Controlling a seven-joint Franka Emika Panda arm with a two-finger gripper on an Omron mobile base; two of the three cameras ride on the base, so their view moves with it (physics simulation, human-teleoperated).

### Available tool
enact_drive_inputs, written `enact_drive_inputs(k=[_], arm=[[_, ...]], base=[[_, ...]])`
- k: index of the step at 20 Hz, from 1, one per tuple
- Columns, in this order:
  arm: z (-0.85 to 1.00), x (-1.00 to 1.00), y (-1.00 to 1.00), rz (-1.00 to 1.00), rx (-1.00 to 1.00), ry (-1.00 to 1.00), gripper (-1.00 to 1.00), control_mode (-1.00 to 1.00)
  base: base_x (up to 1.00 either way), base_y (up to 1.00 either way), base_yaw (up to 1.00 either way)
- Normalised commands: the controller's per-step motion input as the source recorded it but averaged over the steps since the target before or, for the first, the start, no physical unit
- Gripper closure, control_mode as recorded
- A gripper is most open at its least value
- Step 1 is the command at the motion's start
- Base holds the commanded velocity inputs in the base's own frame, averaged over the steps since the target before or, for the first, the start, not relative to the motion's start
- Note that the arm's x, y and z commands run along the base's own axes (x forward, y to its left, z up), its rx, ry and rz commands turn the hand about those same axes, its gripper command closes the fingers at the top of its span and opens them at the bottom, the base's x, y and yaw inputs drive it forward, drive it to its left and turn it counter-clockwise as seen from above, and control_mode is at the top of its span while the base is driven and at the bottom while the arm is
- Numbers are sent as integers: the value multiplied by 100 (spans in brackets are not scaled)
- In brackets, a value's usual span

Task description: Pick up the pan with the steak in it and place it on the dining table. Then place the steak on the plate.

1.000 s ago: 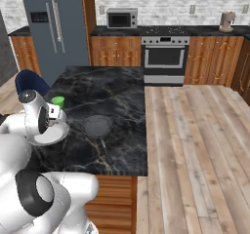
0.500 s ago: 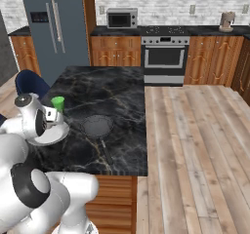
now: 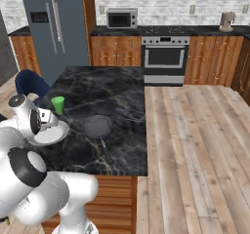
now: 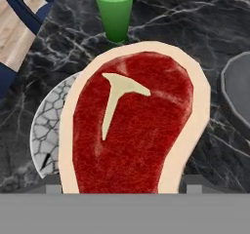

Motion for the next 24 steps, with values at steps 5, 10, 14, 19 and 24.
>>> enact_drive_inputs(k=[5, 10, 14, 19, 24], arm=[[-32, 4, 11, 0, 0, 2, 100, -100], [-33, 9, 19, 0, 0, 1, 100, -100], [-28, 18, 15, 0, 0, 0, 100, -100], [-24, 26, 6, -1, 0, 0, 100, -100], [-3, 6, 0, 0, 0, 0, 100, -100]], base=[[0, 0, 0], [0, 0, 0], [0, 0, 0], [0, 0, 0], [0, 0, 0]])
